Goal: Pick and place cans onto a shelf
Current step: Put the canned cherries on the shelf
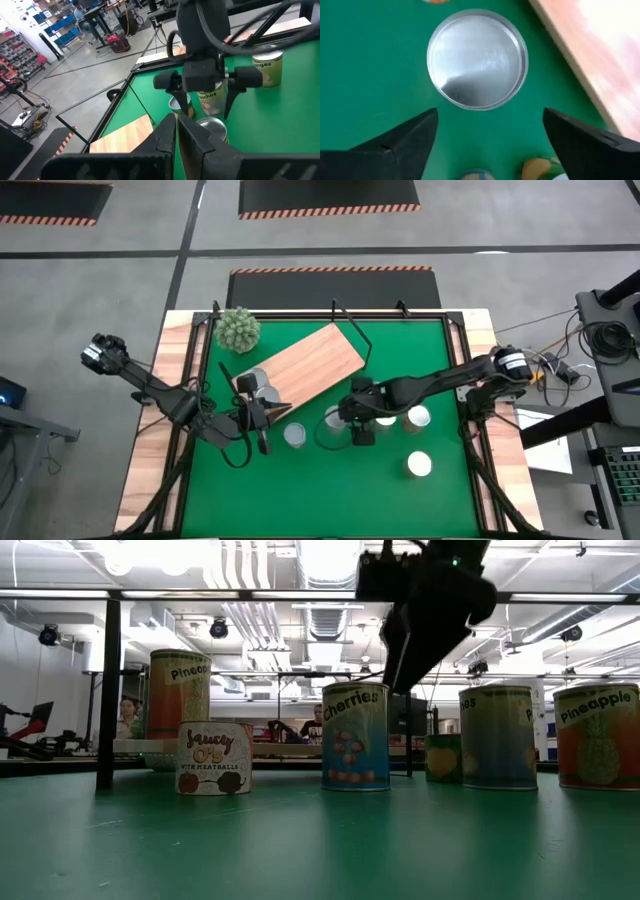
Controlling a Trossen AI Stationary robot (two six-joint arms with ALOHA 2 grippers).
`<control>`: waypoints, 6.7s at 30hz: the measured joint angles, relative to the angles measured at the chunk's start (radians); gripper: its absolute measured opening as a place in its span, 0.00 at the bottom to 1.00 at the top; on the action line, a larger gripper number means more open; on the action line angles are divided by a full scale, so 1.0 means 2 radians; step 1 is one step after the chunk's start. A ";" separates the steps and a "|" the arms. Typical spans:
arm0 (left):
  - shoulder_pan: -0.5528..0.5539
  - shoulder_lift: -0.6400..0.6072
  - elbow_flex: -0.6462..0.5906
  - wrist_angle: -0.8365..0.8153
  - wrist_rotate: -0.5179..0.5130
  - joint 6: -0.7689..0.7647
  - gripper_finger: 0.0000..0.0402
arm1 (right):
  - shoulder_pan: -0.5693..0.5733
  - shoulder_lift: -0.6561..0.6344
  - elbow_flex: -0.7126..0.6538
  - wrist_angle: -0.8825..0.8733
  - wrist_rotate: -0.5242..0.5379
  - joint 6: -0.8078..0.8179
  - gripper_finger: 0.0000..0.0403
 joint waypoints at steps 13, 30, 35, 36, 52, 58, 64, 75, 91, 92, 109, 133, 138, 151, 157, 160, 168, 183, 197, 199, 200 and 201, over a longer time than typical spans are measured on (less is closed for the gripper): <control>0.000 0.000 0.000 0.000 0.000 0.000 0.00 | 0.000 0.035 -0.005 0.083 -0.017 -0.007 0.91; 0.000 0.001 -0.001 0.040 0.000 0.025 0.00 | 0.000 0.023 0.010 0.060 -0.018 -0.043 0.69; 0.000 0.001 -0.001 0.069 0.000 0.042 0.00 | -0.002 0.013 0.049 0.009 -0.017 -0.067 0.70; 0.000 0.001 -0.001 0.070 0.000 0.043 0.00 | -0.004 0.011 0.057 0.004 -0.016 -0.072 0.70; 0.000 0.001 -0.001 0.072 -0.002 0.045 0.00 | -0.120 0.011 0.078 0.122 -0.108 -0.192 0.68; 0.000 0.001 -0.001 0.072 -0.002 0.048 0.00 | -0.137 0.011 0.063 0.152 -0.131 -0.201 0.68; 0.000 0.001 -0.001 0.072 -0.002 0.048 0.00 | -0.137 0.011 0.049 0.157 -0.131 -0.202 0.68; 0.000 0.001 -0.001 0.072 -0.002 0.048 0.00 | -0.144 0.011 0.025 0.190 -0.125 -0.191 0.74; 0.000 0.001 -0.001 0.072 -0.002 0.047 0.00 | -0.150 0.011 0.024 0.211 -0.090 -0.198 0.72; 0.000 0.001 -0.001 0.072 -0.002 0.047 0.00 | -0.150 0.011 0.024 0.211 -0.090 -0.198 0.71; 0.000 0.001 -0.001 0.071 -0.002 0.047 0.00 | -0.150 -0.045 0.022 0.102 -0.064 -0.191 0.54; 0.000 0.001 -0.001 0.068 -0.001 0.047 0.00 | -0.159 -0.008 -0.016 0.157 -0.025 -0.191 0.18; 0.000 0.001 -0.001 0.068 -0.001 0.047 0.00 | -0.158 -0.006 -0.018 0.172 -0.026 -0.193 0.13; 0.000 0.001 -0.001 0.068 0.000 0.047 0.00 | -0.159 -0.005 -0.042 0.270 -0.028 -0.224 0.11; 0.000 0.001 -0.001 0.068 -0.001 0.047 0.00 | -0.156 -0.005 -0.044 0.271 -0.107 -0.218 0.11; 0.000 0.001 -0.001 0.068 0.000 0.047 0.00 | -0.147 -0.005 -0.044 0.271 -0.110 -0.218 0.11; 0.000 0.001 -0.001 0.068 -0.001 0.047 0.00 | -0.152 -0.010 -0.043 0.268 -0.004 -0.235 0.11; 0.000 0.001 -0.001 0.070 0.000 0.047 0.00 | -0.158 0.015 -0.049 0.289 -0.093 -0.223 0.11; 0.001 0.001 -0.001 0.071 0.000 0.049 0.00 | -0.156 -0.028 -0.031 0.287 -0.091 -0.224 0.11; 0.002 0.001 -0.001 0.071 0.000 0.050 0.00 | -0.159 -0.024 -0.029 0.303 -0.091 -0.229 0.11; 0.002 0.001 -0.001 0.072 0.000 0.050 0.00 | -0.161 -0.021 -0.028 0.315 -0.091 -0.232 0.11; 0.002 0.001 -0.001 0.073 0.000 0.050 0.00 | -0.163 -0.017 -0.028 0.325 -0.091 -0.236 0.11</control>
